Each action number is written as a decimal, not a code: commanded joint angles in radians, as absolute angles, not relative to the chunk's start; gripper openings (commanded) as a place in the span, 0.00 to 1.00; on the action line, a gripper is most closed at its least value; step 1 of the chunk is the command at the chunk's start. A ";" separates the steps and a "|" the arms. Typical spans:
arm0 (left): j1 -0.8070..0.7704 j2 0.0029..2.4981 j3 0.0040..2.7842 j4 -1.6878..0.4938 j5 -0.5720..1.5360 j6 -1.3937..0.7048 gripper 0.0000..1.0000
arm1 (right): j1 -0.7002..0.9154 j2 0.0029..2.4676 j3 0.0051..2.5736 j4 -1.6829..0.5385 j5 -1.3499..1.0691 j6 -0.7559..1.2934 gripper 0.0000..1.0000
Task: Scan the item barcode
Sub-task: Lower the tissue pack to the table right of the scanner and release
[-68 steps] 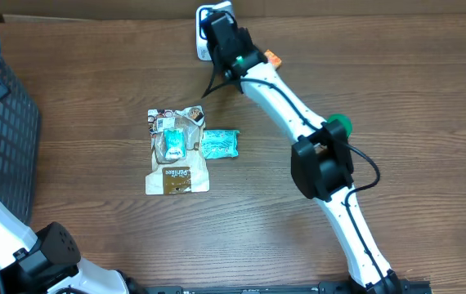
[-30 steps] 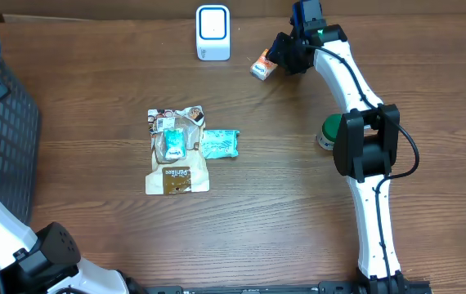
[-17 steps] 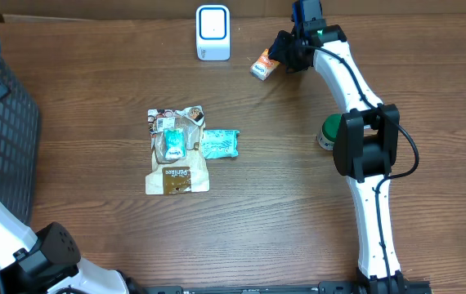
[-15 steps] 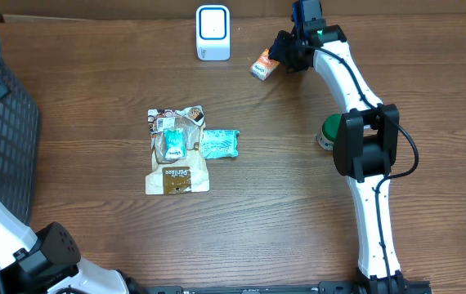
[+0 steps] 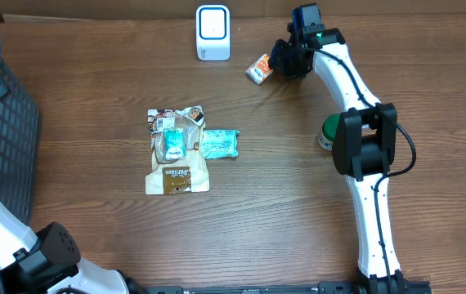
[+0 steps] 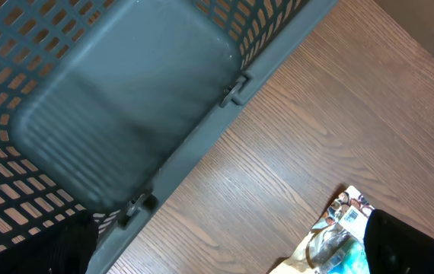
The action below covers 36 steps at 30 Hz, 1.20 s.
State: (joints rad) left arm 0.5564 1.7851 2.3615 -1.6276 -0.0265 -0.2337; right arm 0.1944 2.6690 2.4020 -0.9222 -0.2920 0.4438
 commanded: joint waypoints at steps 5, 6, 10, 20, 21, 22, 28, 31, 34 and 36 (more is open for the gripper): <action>0.556 1.780 2.357 -1.626 -0.026 -0.243 1.00 | 0.196 2.623 2.391 -1.100 -0.291 0.435 0.04; 0.556 1.780 2.357 -1.626 -0.026 -0.243 1.00 | 0.197 2.601 2.391 -1.134 -0.291 0.426 0.04; 0.556 1.780 2.357 -1.626 -0.026 -0.244 1.00 | 0.206 2.514 2.391 -1.278 -0.289 0.412 0.04; 0.556 1.780 2.357 -1.626 -0.026 -0.244 1.00 | 0.308 2.449 2.387 -1.695 -0.133 0.384 0.04; 0.556 1.780 2.357 -1.626 -0.026 -0.244 1.00 | 0.326 2.449 2.377 -1.695 -0.128 0.379 0.04; 0.556 1.780 2.357 -1.626 -0.026 -0.244 1.00 | 0.346 2.448 2.375 -1.695 -0.127 0.379 0.04; 0.556 1.780 2.357 -1.626 -0.026 -0.244 1.00 | 0.441 2.448 2.375 -1.694 0.017 0.399 0.19; 0.556 1.780 2.357 -1.626 -0.026 -0.244 1.00 | 0.445 2.448 2.375 -1.694 0.029 0.399 0.29; 0.556 1.780 2.357 -1.626 -0.026 -0.244 1.00 | 0.442 2.448 2.375 -1.694 0.029 0.399 0.42; 0.556 1.780 2.357 -1.626 -0.026 -0.244 1.00 | 0.438 2.447 2.375 -1.694 0.013 0.396 0.50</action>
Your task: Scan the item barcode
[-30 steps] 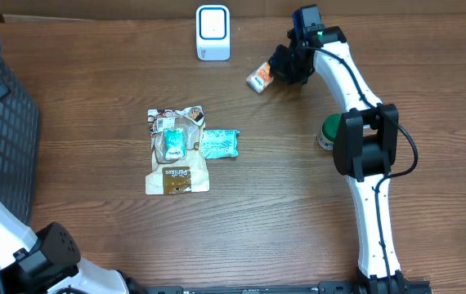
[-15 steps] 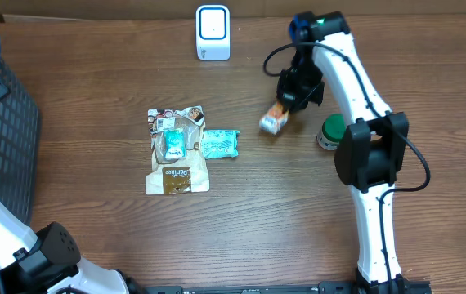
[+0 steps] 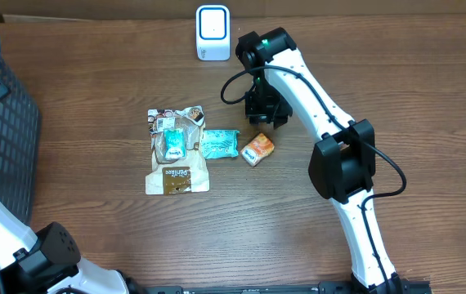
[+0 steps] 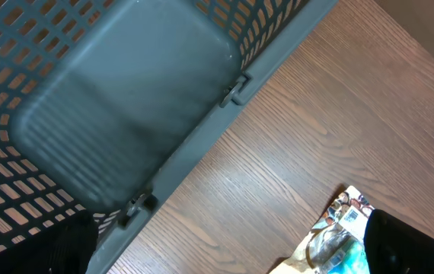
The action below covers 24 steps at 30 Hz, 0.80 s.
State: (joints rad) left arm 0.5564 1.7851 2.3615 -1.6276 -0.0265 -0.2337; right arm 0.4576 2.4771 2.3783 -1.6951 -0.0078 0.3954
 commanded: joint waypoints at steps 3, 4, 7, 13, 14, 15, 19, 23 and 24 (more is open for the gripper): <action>0.556 1.780 2.357 -1.626 -0.026 -0.244 0.99 | 0.437 2.446 2.375 -1.694 -0.025 0.376 0.55; 0.556 1.780 2.357 -1.626 -0.026 -0.244 1.00 | 0.437 2.446 2.375 -1.694 -0.037 0.345 0.56; 0.556 1.780 2.357 -1.626 -0.026 -0.243 1.00 | 0.443 2.446 2.376 -1.693 -0.054 0.179 0.57; 0.556 1.780 2.357 -1.626 -0.026 -0.243 1.00 | 0.455 2.446 2.376 -1.681 -0.064 -0.184 0.79; 0.556 1.780 2.357 -1.626 -0.026 -0.244 0.99 | 0.455 2.446 2.376 -1.682 -0.091 -0.220 0.81; 0.556 1.780 2.357 -1.626 -0.026 -0.244 1.00 | 0.455 2.446 2.376 -1.684 -0.128 -0.260 0.82; 0.556 1.780 2.357 -1.626 -0.026 -0.243 1.00 | 0.453 2.447 2.374 -1.694 -0.245 -0.376 0.84; 0.556 1.780 2.357 -1.626 -0.026 -0.244 1.00 | 0.462 2.448 2.369 -1.694 -0.247 -0.398 0.83; 0.556 1.780 2.357 -1.626 -0.026 -0.243 0.99 | 0.466 2.448 2.366 -1.694 -0.255 -0.398 0.77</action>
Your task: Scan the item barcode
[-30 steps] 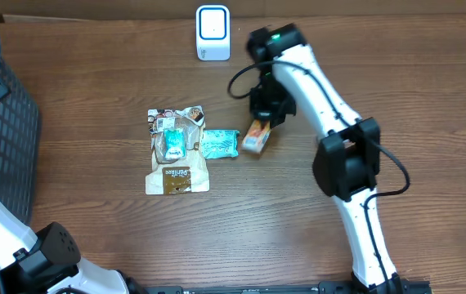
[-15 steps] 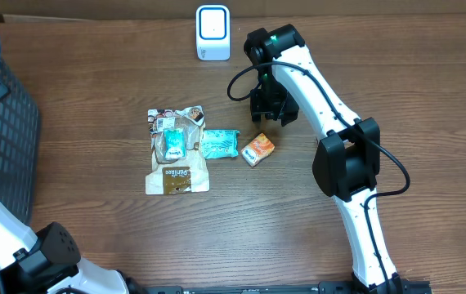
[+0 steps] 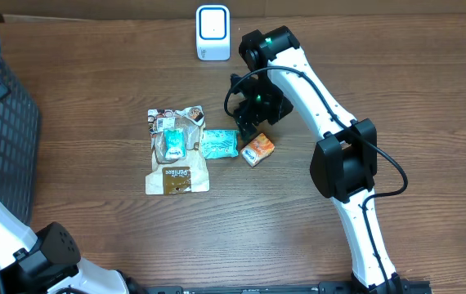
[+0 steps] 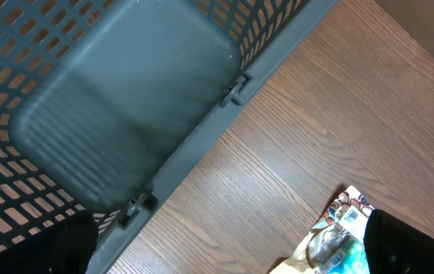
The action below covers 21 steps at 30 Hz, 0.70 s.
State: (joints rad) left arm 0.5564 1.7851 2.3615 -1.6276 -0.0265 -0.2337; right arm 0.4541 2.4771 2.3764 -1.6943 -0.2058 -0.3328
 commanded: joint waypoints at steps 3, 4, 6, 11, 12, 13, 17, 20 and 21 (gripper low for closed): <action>0.556 1.780 2.357 -1.626 -0.026 -0.244 1.00 | 0.472 2.448 2.348 -1.694 -0.291 -0.397 0.50; 0.556 1.780 2.357 -1.626 -0.026 -0.244 1.00 | 0.473 2.448 2.338 -1.694 -0.294 -0.397 0.43; 0.556 1.780 2.357 -1.626 -0.026 -0.244 0.99 | 0.473 2.448 2.310 -1.693 -0.292 -0.397 0.38; 0.556 1.780 2.357 -1.626 -0.026 -0.244 1.00 | 0.473 2.448 2.222 -1.632 -0.258 -0.397 0.46; 0.556 1.780 2.357 -1.626 -0.026 -0.244 1.00 | 0.473 2.448 2.203 -1.612 -0.252 -0.397 0.48; 0.556 1.780 2.357 -1.626 -0.026 -0.243 1.00 | 0.473 2.448 2.185 -1.593 -0.247 -0.398 0.48; 0.556 1.780 2.357 -1.626 -0.026 -0.243 0.99 | 0.473 2.448 2.159 -1.580 -0.249 -0.397 0.42; 0.556 1.780 2.357 -1.626 -0.026 -0.244 1.00 | 0.473 2.448 2.159 -1.571 -0.248 -0.397 0.37; 0.556 1.780 2.357 -1.626 -0.026 -0.244 0.99 | 0.473 2.448 2.159 -1.562 -0.248 -0.397 0.36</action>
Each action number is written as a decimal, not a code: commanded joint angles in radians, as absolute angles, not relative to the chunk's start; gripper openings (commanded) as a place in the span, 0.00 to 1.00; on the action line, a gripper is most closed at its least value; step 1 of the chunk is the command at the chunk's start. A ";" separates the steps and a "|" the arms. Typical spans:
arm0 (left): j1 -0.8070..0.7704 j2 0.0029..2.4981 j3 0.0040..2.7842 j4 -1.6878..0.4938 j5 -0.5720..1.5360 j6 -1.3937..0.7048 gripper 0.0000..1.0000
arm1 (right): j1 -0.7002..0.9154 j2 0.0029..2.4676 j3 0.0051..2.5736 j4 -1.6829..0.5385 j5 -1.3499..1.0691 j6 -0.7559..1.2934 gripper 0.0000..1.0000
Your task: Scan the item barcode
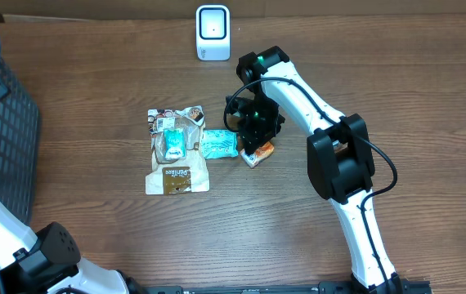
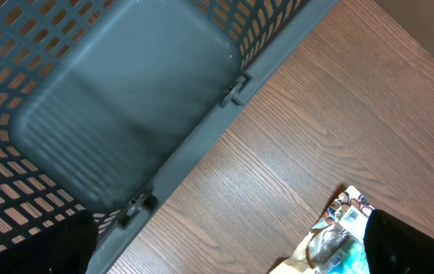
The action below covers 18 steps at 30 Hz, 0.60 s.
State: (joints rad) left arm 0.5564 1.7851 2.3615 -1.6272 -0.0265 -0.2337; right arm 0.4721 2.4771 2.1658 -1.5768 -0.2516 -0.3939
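A white barcode scanner (image 1: 212, 33) stands at the back of the table. A small orange packet (image 1: 262, 152) lies beside a teal packet (image 1: 217, 144), with a brown snack bag (image 1: 176, 155) to their left. My right gripper (image 1: 249, 140) is low over the gap between the teal and orange packets, covering the orange one's upper left corner. Its dark body hides the jaws. My left gripper (image 2: 232, 247) hangs over the basket's edge, its fingers (image 2: 407, 243) wide apart and empty. The brown bag (image 2: 335, 236) shows at the bottom of the left wrist view.
A dark grey mesh basket (image 1: 0, 131) stands at the table's left edge and fills most of the left wrist view (image 2: 126, 99). The right arm's white links (image 1: 315, 98) stretch across the table's right half.
My right gripper has come nearer the table's front and now overlaps the orange packet's corner and the teal packet's right end. The packets, the bag and the left arm have not moved.
My right gripper first held the orange packet near the scanner's right side. Then the packet lay on the table right of the teal packet, with the gripper behind it. The gripper then stood behind both packets, and now over the gap between them.
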 commanded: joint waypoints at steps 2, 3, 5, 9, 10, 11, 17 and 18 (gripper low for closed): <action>0.556 1.780 2.357 -1.626 -0.026 -0.244 0.99 | 0.473 2.448 2.159 -1.539 -0.248 -0.389 0.33; 0.556 1.780 2.357 -1.626 -0.026 -0.244 1.00 | 0.473 2.448 2.159 -1.528 -0.248 -0.389 0.32; 0.556 1.780 2.357 -1.626 -0.026 -0.244 0.99 | 0.469 2.448 2.159 -1.502 -0.234 -0.363 0.28; 0.556 1.780 2.357 -1.626 -0.026 -0.244 1.00 | 0.465 2.448 2.159 -1.449 -0.093 -0.186 0.24; 0.556 1.780 2.357 -1.626 -0.026 -0.244 1.00 | 0.464 2.448 2.159 -1.444 -0.061 -0.153 0.24; 0.556 1.780 2.357 -1.626 -0.026 -0.244 1.00 | 0.464 2.448 2.159 -1.440 -0.035 -0.125 0.24; 0.556 1.780 2.357 -1.626 -0.026 -0.243 0.99 | 0.463 2.448 2.159 -1.436 0.111 0.037 0.33; 0.556 1.780 2.357 -1.626 -0.026 -0.243 1.00 | 0.463 2.448 2.159 -1.433 0.139 0.079 0.33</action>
